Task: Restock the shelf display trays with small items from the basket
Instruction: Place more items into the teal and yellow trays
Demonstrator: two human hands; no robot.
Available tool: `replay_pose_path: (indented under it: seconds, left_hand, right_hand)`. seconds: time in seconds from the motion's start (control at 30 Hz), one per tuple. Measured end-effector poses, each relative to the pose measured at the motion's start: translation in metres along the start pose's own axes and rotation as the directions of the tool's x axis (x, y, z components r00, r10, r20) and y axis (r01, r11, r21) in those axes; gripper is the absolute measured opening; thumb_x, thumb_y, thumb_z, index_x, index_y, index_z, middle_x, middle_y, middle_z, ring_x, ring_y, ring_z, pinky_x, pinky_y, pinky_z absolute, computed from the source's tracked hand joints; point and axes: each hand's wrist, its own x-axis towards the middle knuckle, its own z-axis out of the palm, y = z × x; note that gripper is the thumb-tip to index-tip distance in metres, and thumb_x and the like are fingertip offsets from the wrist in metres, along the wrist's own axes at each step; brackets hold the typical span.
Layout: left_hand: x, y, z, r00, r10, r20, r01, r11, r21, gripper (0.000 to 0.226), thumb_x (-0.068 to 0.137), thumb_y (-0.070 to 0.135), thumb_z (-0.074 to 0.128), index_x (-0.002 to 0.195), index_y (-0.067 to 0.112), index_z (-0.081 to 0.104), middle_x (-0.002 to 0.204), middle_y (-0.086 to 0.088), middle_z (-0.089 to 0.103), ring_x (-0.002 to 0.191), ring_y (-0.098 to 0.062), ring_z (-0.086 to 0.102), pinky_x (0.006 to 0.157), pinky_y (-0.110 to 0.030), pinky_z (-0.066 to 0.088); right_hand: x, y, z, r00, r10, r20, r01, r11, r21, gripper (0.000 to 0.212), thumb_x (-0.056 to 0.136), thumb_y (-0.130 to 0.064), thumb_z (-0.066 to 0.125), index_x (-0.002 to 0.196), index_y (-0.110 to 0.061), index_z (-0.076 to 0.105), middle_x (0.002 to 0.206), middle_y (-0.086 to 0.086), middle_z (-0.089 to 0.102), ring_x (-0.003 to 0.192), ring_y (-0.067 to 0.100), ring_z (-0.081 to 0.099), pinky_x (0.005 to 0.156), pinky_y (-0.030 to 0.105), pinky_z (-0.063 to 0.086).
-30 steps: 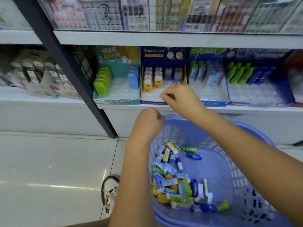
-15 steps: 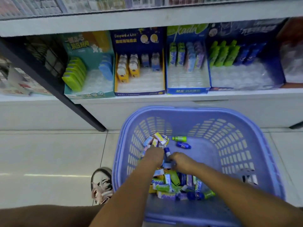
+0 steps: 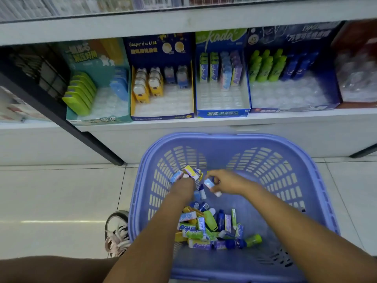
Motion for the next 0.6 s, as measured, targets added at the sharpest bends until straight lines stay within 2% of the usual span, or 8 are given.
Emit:
replay_pose_path:
  seconds: [0.1,0.17,0.23,0.3,0.4,0.47,0.53,0.6]
  left_hand:
    - [-0.01,-0.001,-0.028,0.991,-0.05,-0.121,0.004,0.934,-0.358,0.017,0.081,0.011,0.069,0.097,0.012,0.061,0.096,-0.009,0.06,0.087,-0.022,0.057,0.076,-0.03,0.046]
    - [-0.021,0.001,-0.051,0.981,-0.091,-0.171,-0.036,0.783,-0.621,0.019,0.078,0.011,0.074,0.092,0.012,0.061,0.089,-0.007,0.06,0.081,-0.02,0.057,0.067,-0.028,0.044]
    - [-0.032,0.005,-0.076,0.977,-0.053,-0.205,-0.118,0.667,-0.735,0.019,0.079,0.011,0.075,0.089,0.013,0.059,0.087,-0.006,0.06,0.079,-0.019,0.057,0.064,-0.028,0.045]
    - [-0.045,0.01,-0.102,0.97,0.012,-0.243,-0.2,0.609,-0.767,0.019,0.081,0.012,0.073,0.093,0.013,0.058,0.087,-0.005,0.06,0.076,-0.017,0.057,0.059,-0.024,0.044]
    - [-0.063,0.019,-0.131,0.934,0.054,-0.353,-0.336,0.468,-0.817,0.017,0.085,0.012,0.069,0.099,0.012,0.059,0.088,-0.005,0.061,0.071,-0.013,0.058,0.058,-0.02,0.045]
    - [-0.075,0.025,-0.141,0.908,0.069,-0.412,-0.41,0.337,-0.847,0.015,0.088,0.013,0.064,0.102,0.01,0.06,0.084,-0.003,0.062,0.067,-0.009,0.058,0.056,-0.017,0.049]
    - [-0.083,0.03,-0.147,0.889,0.087,-0.449,-0.457,0.223,-0.861,0.015,0.091,0.013,0.061,0.105,0.008,0.06,0.085,-0.003,0.062,0.067,-0.008,0.059,0.057,-0.017,0.052]
    - [-0.089,0.035,-0.15,0.878,0.081,-0.472,-0.479,0.165,-0.862,0.016,0.092,0.013,0.059,0.108,0.007,0.059,0.089,-0.006,0.062,0.07,-0.01,0.06,0.059,-0.018,0.054]
  right_hand:
    - [-0.016,-0.031,-0.05,0.996,-0.057,-0.062,0.052,0.996,-0.076,0.027,0.087,-0.022,0.065,0.114,-0.021,0.061,0.089,0.002,0.061,0.074,0.012,0.052,0.066,0.021,0.037]
    - [-0.033,-0.055,-0.08,0.983,-0.12,-0.136,0.12,0.993,-0.015,0.02,0.088,-0.021,0.064,0.108,-0.021,0.064,0.081,-0.008,0.059,0.07,0.008,0.054,0.067,0.019,0.042]
    - [-0.05,-0.079,-0.104,0.94,-0.194,-0.282,0.227,0.97,0.09,0.013,0.087,-0.017,0.066,0.099,-0.02,0.068,0.079,-0.012,0.057,0.069,0.006,0.057,0.064,0.013,0.046]
    - [-0.062,-0.099,-0.121,0.864,-0.217,-0.454,0.328,0.927,0.182,0.009,0.086,-0.016,0.066,0.094,-0.019,0.067,0.082,-0.003,0.062,0.07,0.013,0.061,0.066,0.021,0.052]
    - [-0.069,-0.114,-0.142,0.692,-0.193,-0.695,0.398,0.906,0.145,0.009,0.087,-0.016,0.065,0.094,-0.021,0.064,0.088,0.002,0.063,0.08,0.02,0.062,0.075,0.03,0.053]
    - [-0.069,-0.115,-0.158,0.546,-0.16,-0.822,0.429,0.897,0.11,0.01,0.087,-0.016,0.064,0.094,-0.022,0.061,0.085,-0.004,0.062,0.079,0.015,0.06,0.075,0.026,0.053]
    - [-0.065,-0.113,-0.174,0.426,-0.131,-0.895,0.407,0.912,0.061,0.013,0.086,-0.014,0.065,0.097,-0.018,0.062,0.088,-0.002,0.062,0.079,0.012,0.057,0.073,0.018,0.051]
    - [-0.056,-0.108,-0.189,0.385,-0.113,-0.916,0.332,0.943,0.023,0.016,0.085,-0.013,0.065,0.101,-0.011,0.063,0.092,0.005,0.065,0.077,0.012,0.056,0.067,0.009,0.047]
